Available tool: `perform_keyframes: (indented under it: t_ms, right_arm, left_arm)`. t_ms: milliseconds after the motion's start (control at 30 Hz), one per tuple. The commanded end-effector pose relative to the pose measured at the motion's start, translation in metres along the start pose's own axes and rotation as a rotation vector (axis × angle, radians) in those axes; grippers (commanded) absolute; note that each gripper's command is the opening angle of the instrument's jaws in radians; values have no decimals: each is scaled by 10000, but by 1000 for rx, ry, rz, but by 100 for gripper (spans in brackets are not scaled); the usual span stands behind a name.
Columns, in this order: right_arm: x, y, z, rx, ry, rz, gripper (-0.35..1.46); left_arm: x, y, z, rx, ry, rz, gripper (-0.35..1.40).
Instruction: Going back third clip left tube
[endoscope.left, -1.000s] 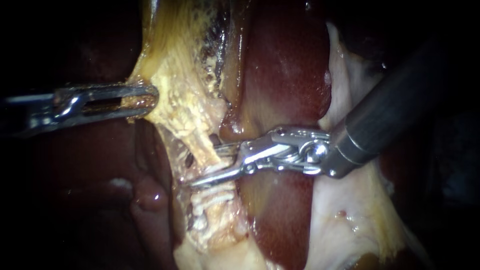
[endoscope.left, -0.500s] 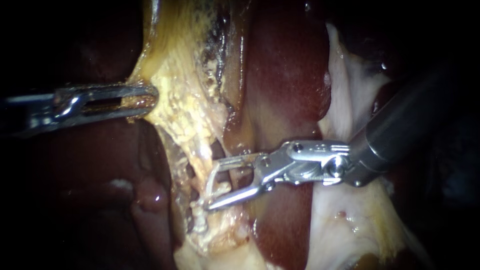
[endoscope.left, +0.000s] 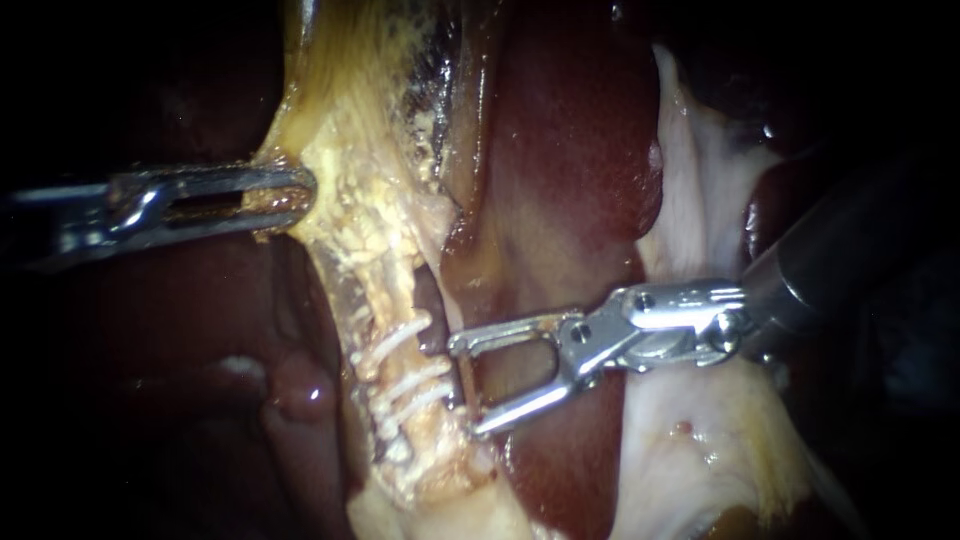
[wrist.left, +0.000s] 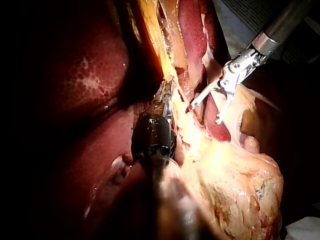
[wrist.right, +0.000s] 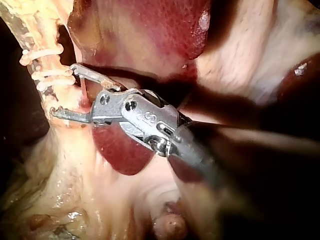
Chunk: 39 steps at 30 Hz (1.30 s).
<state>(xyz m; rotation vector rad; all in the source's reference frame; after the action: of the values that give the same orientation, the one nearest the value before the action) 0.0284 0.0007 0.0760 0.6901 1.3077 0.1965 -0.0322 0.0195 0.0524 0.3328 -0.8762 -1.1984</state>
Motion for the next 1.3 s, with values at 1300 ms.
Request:
perform_keyframes:
  t_ms: [1300]
  right_arm:
    - [64, -16, -103, -122, 58, -165, 60]
  left_arm:
    - [36, 10, 94, 13, 43, 28, -35]
